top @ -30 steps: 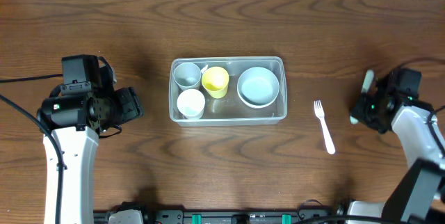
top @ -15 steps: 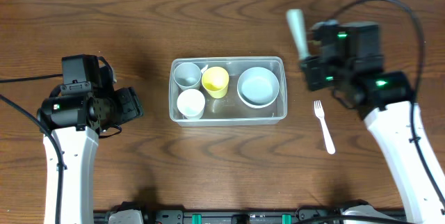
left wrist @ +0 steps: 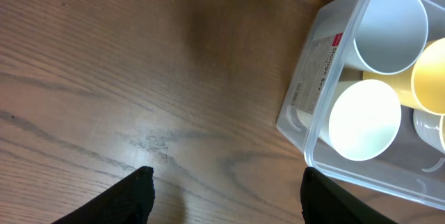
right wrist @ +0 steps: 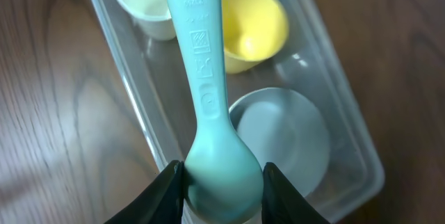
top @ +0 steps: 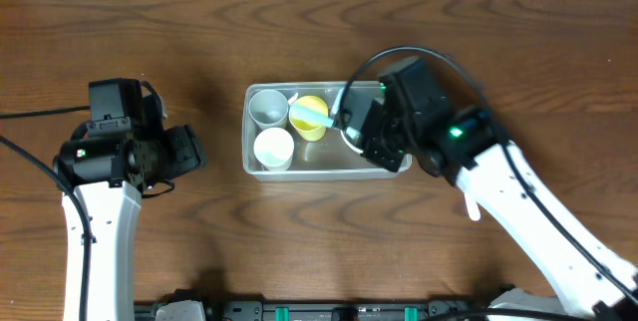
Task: Pack container
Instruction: 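Carry the spoon into the container's front area with the right gripper, then release the spoon and move the right gripper to the white fork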
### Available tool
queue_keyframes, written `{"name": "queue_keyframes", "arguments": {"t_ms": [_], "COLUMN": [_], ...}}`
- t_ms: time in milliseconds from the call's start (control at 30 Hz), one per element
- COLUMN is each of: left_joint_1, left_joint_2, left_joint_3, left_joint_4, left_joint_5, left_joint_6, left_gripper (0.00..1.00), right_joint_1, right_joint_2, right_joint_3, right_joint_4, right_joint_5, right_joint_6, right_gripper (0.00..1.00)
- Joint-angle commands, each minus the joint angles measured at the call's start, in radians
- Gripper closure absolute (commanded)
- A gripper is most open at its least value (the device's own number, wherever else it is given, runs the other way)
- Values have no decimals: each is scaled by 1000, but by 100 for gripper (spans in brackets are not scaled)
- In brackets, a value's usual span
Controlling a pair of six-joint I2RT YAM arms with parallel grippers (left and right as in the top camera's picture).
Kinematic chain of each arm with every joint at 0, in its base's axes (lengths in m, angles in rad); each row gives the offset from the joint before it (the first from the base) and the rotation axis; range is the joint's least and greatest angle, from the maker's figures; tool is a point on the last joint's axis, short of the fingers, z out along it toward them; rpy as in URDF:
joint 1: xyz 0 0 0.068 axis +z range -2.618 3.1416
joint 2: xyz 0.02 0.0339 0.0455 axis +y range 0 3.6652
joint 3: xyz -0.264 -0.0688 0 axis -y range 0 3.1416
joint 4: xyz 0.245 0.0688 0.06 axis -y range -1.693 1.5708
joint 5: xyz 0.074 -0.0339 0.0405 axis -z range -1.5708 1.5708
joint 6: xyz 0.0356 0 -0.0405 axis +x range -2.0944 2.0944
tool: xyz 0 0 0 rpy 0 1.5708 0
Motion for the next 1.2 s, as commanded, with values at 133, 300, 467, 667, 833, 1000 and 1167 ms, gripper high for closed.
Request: {"name": "queue_keyframes", "arguments": {"t_ms": [133, 300, 467, 667, 833, 1000, 1167], "left_joint_1": [4, 4, 4, 4, 4, 4, 4], "left_joint_2": [-11, -11, -11, -11, -11, -11, -11], "left_joint_3": [-7, -7, -7, -6, -6, -6, -6], "left_joint_4": [-6, -6, -5, -5, -5, -5, -5], "left_joint_5": [-5, -5, -5, -5, -5, -5, -5], "left_joint_6": [-2, -2, -2, -2, -2, -2, -2], "left_gripper": [32, 32, 32, 32, 32, 32, 32], "right_joint_1": [6, 6, 6, 6, 6, 6, 3], "right_joint_2": [141, 220, 274, 282, 282, 282, 277], "right_joint_3": [14, 14, 14, 15, 15, 15, 21], "right_joint_4": [2, 11, 9, 8, 5, 6, 21], "right_joint_5": [0, 0, 0, 0, 0, 0, 0], "right_joint_6": [-95, -113, -112, -103, -103, -103, -49], "right_gripper": [99, 99, 99, 80, 51, 36, 39]}}
